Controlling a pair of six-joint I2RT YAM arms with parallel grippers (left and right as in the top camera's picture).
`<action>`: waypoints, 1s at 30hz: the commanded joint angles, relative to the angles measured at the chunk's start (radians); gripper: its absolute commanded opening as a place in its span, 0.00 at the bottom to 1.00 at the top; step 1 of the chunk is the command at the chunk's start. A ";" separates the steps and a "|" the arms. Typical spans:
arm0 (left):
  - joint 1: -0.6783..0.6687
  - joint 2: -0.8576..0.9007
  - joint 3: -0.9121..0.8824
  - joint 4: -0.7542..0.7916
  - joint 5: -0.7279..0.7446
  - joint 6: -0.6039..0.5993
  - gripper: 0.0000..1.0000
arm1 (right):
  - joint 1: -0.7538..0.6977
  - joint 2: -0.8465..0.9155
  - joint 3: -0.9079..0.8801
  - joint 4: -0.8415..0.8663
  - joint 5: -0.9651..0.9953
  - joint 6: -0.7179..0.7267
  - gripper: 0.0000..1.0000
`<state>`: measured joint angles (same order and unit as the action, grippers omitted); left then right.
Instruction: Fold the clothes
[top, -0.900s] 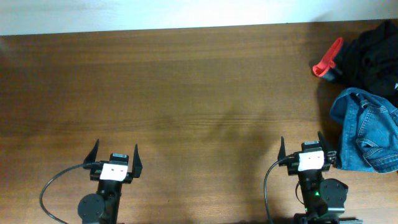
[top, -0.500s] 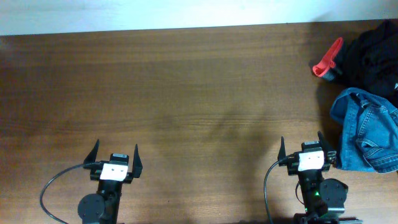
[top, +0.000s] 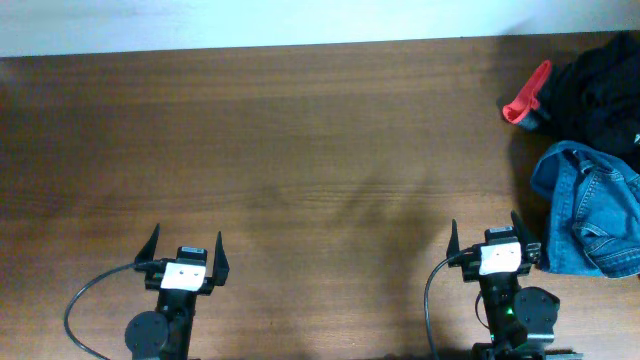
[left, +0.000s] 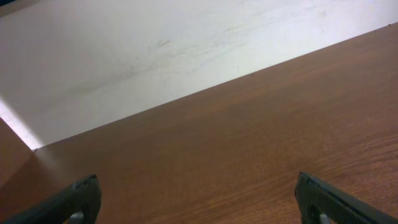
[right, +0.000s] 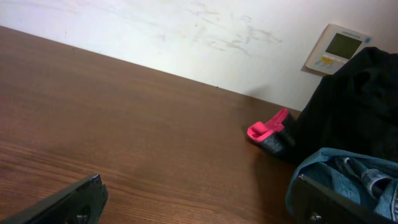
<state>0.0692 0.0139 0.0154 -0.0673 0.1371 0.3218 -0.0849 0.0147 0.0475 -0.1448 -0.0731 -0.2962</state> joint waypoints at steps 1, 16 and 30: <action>-0.006 -0.008 -0.006 -0.001 -0.011 0.008 0.99 | 0.006 -0.009 -0.010 0.003 0.002 -0.003 0.99; -0.006 -0.008 -0.006 0.012 -0.022 0.010 0.99 | 0.006 -0.009 -0.010 0.008 -0.071 -0.003 0.99; -0.006 -0.008 -0.006 0.052 0.001 0.011 0.99 | 0.006 -0.009 -0.010 0.043 -0.341 0.016 0.99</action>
<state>0.0685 0.0135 0.0135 -0.0124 0.1158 0.3218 -0.0849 0.0147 0.0471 -0.1211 -0.3187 -0.2909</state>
